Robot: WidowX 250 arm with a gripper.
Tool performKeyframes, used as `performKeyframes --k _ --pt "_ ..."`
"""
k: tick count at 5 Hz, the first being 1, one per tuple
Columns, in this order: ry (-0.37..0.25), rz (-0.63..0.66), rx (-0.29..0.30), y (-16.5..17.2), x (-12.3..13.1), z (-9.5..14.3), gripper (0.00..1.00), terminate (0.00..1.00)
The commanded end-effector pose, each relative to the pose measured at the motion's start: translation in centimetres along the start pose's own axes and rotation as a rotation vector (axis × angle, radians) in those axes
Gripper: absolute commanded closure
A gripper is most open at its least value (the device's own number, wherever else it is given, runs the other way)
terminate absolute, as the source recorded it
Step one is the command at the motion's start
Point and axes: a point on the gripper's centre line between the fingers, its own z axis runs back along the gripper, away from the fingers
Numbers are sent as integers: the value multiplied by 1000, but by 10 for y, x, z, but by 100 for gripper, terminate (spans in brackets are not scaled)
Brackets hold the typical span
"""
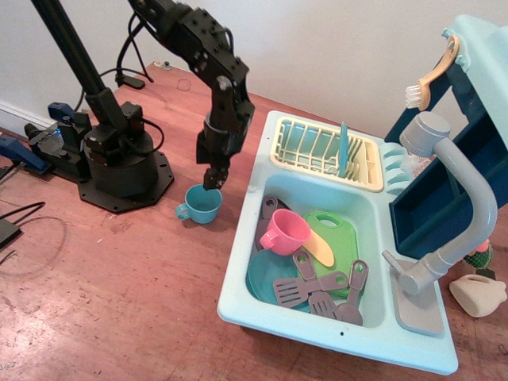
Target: Put cup from anywhere into sink
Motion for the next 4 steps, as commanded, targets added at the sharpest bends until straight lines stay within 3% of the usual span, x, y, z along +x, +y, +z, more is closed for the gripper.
performKeyframes --k 1,3,4 --pt "2 -40 -14 -11 10 -16 0 0" --pt "-16 -33 -84 -17 4 -42 0 0" --pt "-54 -16 -140 -10 -2 -45 0 0"
